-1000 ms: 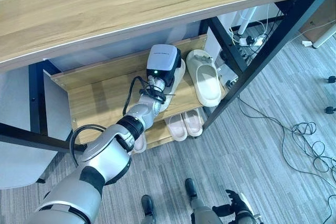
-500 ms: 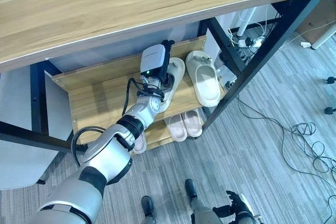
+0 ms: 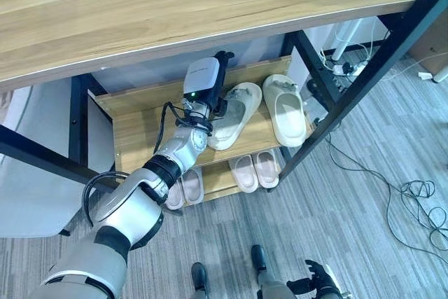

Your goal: Arrange the slippers neatly on the shoe rack.

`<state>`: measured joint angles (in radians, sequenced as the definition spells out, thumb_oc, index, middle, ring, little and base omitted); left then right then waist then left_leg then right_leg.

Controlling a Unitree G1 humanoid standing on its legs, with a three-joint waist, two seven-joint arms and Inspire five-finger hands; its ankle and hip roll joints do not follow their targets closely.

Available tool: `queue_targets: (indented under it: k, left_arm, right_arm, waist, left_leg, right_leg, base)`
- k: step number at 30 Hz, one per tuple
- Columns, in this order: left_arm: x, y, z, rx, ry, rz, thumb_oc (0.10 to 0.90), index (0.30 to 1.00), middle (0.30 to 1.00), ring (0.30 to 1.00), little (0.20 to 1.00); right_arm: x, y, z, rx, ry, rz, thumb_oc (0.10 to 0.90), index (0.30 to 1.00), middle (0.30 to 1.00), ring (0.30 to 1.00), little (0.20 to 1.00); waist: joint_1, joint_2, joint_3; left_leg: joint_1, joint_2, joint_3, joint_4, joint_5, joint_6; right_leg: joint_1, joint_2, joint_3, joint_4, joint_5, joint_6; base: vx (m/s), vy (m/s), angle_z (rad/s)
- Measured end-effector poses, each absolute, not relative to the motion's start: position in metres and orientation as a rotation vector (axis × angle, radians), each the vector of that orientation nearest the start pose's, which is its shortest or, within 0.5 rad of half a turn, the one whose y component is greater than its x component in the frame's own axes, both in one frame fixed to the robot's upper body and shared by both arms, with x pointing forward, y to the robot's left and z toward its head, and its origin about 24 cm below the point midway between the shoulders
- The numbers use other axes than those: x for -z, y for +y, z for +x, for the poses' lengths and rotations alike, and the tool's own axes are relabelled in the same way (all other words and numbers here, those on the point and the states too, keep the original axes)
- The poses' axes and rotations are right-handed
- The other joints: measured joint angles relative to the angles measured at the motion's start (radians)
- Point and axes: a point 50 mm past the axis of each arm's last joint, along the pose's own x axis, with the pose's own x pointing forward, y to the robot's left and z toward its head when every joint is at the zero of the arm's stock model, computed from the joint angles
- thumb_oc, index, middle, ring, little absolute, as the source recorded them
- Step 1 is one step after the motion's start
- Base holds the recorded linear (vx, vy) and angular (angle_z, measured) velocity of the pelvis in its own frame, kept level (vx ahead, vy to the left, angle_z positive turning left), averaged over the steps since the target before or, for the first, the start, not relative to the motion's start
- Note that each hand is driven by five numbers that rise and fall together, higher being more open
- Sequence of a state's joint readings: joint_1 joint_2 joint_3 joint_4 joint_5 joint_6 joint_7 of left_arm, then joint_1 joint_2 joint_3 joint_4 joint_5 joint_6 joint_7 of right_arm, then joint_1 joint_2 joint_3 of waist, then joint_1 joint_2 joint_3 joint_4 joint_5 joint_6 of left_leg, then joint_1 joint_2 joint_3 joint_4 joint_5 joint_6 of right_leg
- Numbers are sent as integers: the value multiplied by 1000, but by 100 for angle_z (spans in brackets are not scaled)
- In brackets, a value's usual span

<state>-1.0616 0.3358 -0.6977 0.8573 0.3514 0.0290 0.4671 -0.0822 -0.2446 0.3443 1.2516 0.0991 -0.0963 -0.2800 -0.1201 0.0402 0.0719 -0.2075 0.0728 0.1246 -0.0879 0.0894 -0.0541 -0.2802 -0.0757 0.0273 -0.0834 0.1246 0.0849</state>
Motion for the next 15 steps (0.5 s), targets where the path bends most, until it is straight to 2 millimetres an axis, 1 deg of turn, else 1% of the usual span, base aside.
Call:
queue_targets:
  k: [4, 5, 7, 8, 9, 11, 12, 13, 14, 15]
  left_arm:
    - [-168, 102, 399, -50, -444, 1150, 800, 900, 900, 900, 900]
    - [-167, 105, 395, -42, -454, 1120, 800, 900, 900, 900, 900]
    - [-165, 105, 393, -35, -449, 1103, 800, 900, 900, 900, 900]
    - [-162, 113, 387, -38, -440, 1007, 800, 900, 900, 900, 900]
    - [-158, 117, 382, -45, -433, 952, 800, 900, 900, 900, 900]
    - [-154, 121, 380, -49, -416, 932, 800, 900, 900, 900, 900]
    - [-150, 132, 374, -69, -407, 897, 800, 900, 900, 900, 900]
    - [-139, 141, 364, -80, -388, 855, 800, 900, 900, 900, 900]
    - [-120, 150, 357, -68, -330, 849, 800, 900, 900, 900, 900]
    - [-113, 154, 355, -71, -301, 849, 800, 900, 900, 900, 900]
  right_arm:
    - [151, -229, 123, 140, 1047, -486, 800, 900, 900, 900, 900]
    - [152, -229, 123, 140, 1047, -484, 800, 900, 900, 900, 900]
    - [152, -230, 123, 145, 1051, -481, 800, 900, 900, 900, 900]
    - [151, -230, 123, 160, 1052, -463, 800, 900, 900, 900, 900]
    - [152, -231, 120, 170, 1065, -456, 800, 900, 900, 900, 900]
    - [152, -233, 119, 182, 1070, -446, 800, 900, 900, 900, 900]
    - [152, -232, 120, 186, 1070, -437, 800, 900, 900, 900, 900]
    - [153, -232, 117, 196, 1076, -428, 800, 900, 900, 900, 900]
    - [154, -234, 113, 208, 1094, -423, 800, 900, 900, 900, 900]
    - [154, -234, 114, 207, 1090, -422, 800, 900, 900, 900, 900]
  waist:
    - [7, 1, 1]
    - [6, 2, 1]
    - [22, 3, 2]
    - [22, 5, 3]
    - [23, 7, 4]
    - [42, 9, 5]
    - [44, 10, 6]
    - [47, 14, 8]
    - [58, 18, 10]
    - [62, 19, 10]
  left_leg:
    - [16, 0, -8, 0, 0, 0]
    - [18, 0, -9, 0, 2, -4]
    - [19, 1, -13, 0, 3, -5]
    - [25, 2, -15, 0, 3, -5]
    - [33, 2, -19, 0, 4, -5]
    - [36, 3, -25, 0, 4, -6]
    - [44, 3, -23, 0, 4, -6]
    - [58, 2, -24, 0, 4, -6]
    - [73, 3, -30, -1, 4, -6]
    - [73, 3, -34, -1, 3, -7]
  right_leg:
    - [25, -1, -8, -8, 0, 0]
    - [27, 0, -9, -8, -1, 0]
    - [31, 0, -14, -8, -1, 0]
    - [38, 1, -15, -8, -1, 0]
    - [47, 0, -18, -8, -3, 2]
    - [55, 0, -28, -8, -4, 2]
    - [60, 0, -25, -9, -4, 3]
    - [76, 0, -27, -9, -5, 4]
    - [94, -1, -40, -10, -14, 11]
    - [99, -1, -47, -9, -16, 10]
  base:
    - [-4, -4, 5]
    - [2, -8, 4]
    - [10, -3, 5]
    - [5, 0, 6]
    - [22, -8, 10]
    - [28, -9, 9]
    - [0, 0, 0]
    - [25, 4, 11]
    - [21, 4, 20]
    - [21, 6, 19]
